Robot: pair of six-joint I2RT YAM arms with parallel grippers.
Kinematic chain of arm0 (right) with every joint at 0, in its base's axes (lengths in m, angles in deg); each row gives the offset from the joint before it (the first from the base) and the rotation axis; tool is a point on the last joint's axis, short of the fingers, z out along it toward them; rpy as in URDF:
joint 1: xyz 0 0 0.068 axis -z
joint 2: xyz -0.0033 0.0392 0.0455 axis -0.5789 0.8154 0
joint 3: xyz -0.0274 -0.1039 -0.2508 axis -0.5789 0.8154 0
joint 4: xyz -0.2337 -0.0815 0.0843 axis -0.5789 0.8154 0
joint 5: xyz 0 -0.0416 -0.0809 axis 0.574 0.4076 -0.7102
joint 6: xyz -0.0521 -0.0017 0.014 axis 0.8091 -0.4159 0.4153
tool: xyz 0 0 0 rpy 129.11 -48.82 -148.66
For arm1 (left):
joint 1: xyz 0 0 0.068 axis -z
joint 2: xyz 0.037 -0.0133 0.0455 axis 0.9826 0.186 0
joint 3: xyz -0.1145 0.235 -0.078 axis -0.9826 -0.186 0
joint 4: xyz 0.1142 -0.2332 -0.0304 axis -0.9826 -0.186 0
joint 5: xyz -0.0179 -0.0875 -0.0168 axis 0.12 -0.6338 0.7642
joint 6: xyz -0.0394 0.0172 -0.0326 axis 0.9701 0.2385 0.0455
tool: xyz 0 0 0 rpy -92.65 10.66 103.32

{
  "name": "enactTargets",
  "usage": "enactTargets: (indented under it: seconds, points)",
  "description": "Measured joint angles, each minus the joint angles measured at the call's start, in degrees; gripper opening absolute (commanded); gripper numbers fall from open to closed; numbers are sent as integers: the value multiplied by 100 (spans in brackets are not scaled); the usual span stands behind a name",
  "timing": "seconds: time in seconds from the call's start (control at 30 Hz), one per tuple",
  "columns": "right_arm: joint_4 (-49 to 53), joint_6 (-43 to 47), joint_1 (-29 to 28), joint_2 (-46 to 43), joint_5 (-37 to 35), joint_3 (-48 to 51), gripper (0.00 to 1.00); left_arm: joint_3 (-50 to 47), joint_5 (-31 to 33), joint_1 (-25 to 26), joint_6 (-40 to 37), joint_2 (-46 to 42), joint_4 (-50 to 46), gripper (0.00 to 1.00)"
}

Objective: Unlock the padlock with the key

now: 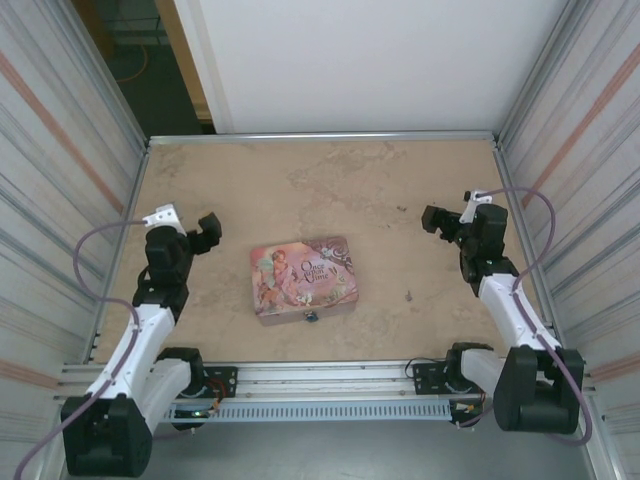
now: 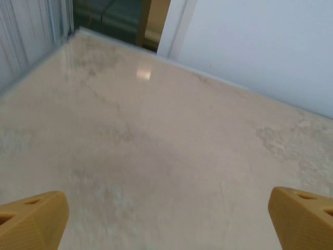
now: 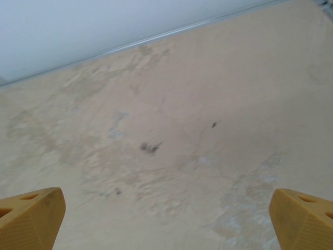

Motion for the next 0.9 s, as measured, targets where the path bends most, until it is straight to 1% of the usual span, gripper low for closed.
enactTargets:
  seconds: [0.1, 0.2, 0.4, 0.5, 0.6, 0.7, 0.9]
  points:
    - [664, -170, -76, -326, 323, -157, 99, 151, -286, 0, 555, -299, -850, 99]
    - [1325, -352, -232, -584, 621, -310, 99, 378, -688, 0, 946, -507, -1598, 99]
    - [2302, -852, -715, -789, 1270, -428, 99, 758, -1687, 0, 1375, -706, -2763, 99]
    - [2629, -1178, -1196, -826, 1502, -428, 99, 883, -2164, 2, 1504, -702, -3324, 99]
    - [2785, -1493, -1797, -824, 1587, -426, 99, 964, -2549, 114, 1591, -664, -3812, 99]
    - [2804, -1784, -2284, -758, 1665, -407, 99, 979, -2767, 439, 1681, -608, -4129, 99]
    - [2734, -2175, -2905, -332, 1700, -293, 99, 979, -2802, 1515, 1893, -420, -4350, 99]
